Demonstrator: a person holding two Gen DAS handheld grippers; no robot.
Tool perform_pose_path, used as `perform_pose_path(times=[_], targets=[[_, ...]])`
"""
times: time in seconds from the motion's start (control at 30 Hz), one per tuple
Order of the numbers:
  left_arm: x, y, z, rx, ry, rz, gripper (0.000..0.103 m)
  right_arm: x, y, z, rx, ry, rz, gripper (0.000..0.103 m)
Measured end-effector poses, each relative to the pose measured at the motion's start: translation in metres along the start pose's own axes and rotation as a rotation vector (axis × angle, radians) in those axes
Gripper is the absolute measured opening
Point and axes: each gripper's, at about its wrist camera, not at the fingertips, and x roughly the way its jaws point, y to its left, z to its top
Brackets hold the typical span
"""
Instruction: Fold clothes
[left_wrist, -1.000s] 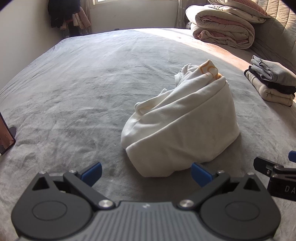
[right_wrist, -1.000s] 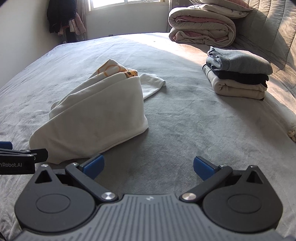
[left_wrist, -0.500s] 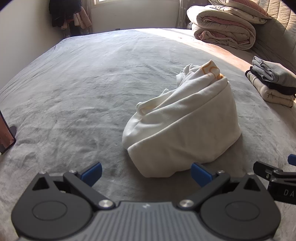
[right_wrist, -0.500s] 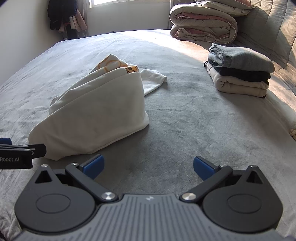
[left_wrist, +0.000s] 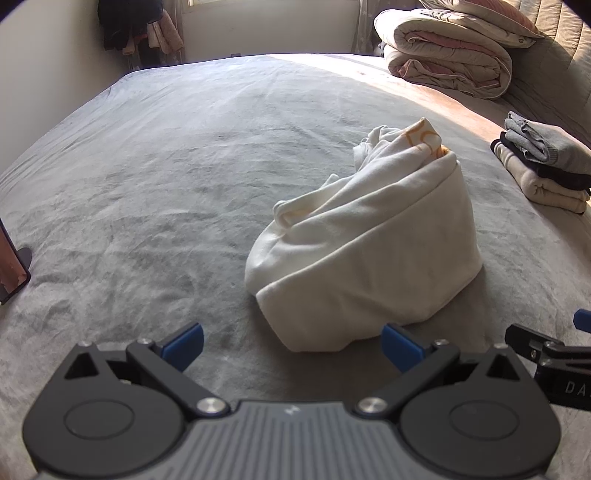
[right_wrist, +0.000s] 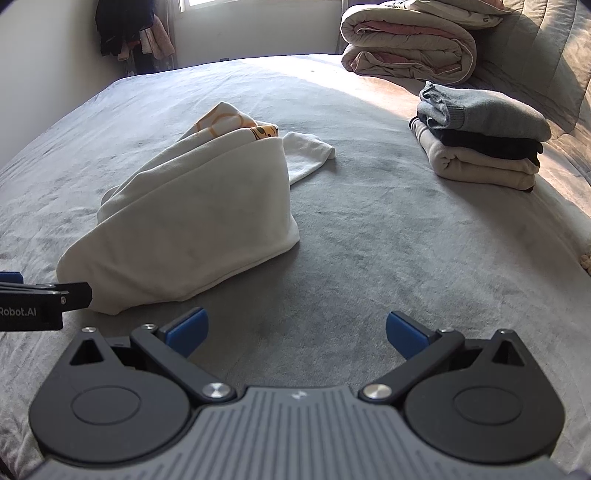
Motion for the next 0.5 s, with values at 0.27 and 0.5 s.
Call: perform_pose_path(times=[0.27,0.5], targets=[[0.0008,0.0,0.0001,-0.002,0.003,0.001,0.103,0.0004,0.0,0.0001,-0.001,0.003,-0.001,0.103],[0.0016,-0.0001,-0.0004,0.0,0.008,0.0,0.103,0.0009,0.0004,-0.0002,-0.006,0.008,0.0,0.103]])
